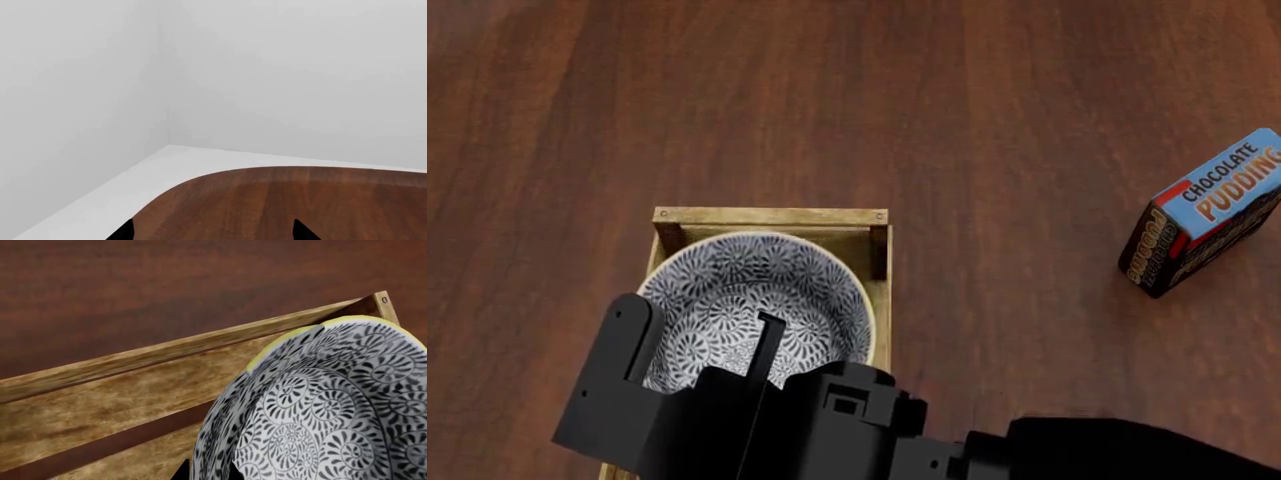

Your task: Stack the left bowl on the right bowl and place them in the tray.

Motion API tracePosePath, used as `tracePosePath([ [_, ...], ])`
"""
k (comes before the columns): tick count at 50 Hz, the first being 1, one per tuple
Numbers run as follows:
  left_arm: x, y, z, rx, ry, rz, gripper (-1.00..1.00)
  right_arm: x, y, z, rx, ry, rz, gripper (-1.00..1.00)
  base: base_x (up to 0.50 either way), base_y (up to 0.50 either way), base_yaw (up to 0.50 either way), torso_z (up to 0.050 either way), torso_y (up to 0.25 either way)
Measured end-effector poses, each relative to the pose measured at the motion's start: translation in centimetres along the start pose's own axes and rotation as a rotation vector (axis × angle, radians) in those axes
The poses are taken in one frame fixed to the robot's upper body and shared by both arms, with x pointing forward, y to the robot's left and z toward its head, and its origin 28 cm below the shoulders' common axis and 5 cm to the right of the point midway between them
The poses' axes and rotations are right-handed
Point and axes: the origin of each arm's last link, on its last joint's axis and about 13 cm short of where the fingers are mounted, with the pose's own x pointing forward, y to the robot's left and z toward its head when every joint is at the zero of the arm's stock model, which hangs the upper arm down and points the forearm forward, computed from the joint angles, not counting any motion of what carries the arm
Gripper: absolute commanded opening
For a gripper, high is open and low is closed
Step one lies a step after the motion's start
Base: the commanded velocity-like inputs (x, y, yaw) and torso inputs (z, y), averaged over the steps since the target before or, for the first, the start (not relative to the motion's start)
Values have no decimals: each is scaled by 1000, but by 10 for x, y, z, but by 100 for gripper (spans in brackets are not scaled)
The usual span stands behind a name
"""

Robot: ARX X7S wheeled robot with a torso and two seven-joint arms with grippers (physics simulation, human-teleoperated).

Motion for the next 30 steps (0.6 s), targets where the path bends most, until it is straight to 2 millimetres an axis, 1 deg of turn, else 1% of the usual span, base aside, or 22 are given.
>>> tracePosePath([
  [30, 0, 0, 0, -2, 0, -1, 100, 12, 5, -10, 32, 24, 32, -100, 0, 0, 0, 0, 1],
])
